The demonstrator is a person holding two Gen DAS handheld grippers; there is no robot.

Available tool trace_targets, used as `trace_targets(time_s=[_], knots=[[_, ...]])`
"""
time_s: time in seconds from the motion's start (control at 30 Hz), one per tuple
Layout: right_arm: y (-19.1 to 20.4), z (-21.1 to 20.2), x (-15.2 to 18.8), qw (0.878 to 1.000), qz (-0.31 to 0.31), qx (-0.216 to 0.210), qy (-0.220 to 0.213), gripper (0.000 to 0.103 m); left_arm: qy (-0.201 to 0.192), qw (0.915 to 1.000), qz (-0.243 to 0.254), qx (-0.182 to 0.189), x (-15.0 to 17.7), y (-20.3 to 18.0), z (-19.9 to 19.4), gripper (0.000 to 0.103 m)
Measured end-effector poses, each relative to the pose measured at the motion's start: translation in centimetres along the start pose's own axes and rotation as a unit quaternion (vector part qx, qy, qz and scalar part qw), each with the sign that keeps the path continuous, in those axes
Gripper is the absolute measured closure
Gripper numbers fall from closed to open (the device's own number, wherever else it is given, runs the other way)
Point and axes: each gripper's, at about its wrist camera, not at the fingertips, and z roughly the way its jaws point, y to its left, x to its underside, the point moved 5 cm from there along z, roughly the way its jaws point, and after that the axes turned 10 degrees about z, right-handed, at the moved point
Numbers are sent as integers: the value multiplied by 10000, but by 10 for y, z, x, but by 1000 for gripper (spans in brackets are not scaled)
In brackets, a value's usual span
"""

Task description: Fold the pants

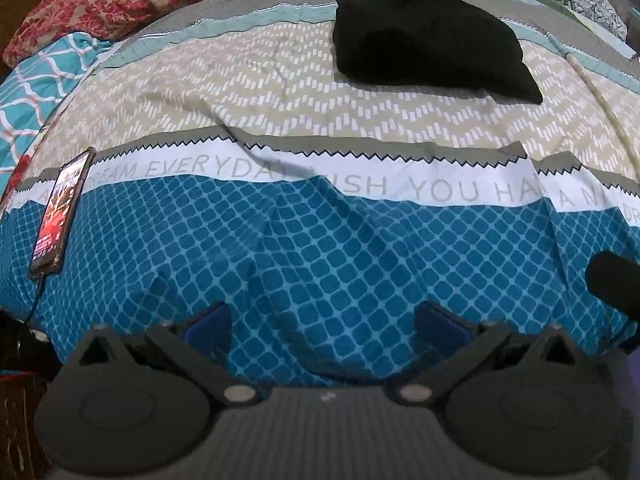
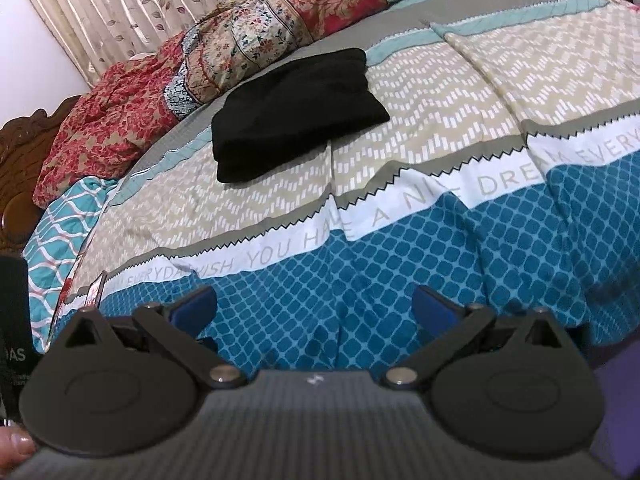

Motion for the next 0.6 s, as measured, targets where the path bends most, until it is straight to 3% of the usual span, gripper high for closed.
trace_targets(time_s=[0.2,0.6], knots=[[-2,-1,0,10000,2,-20,19,0,26,10000,-62,43,0,2,0,0],[-2,-2,-1,10000,-47,-37,13,0,-89,9997,-58,-217,-2,8,-5,0]])
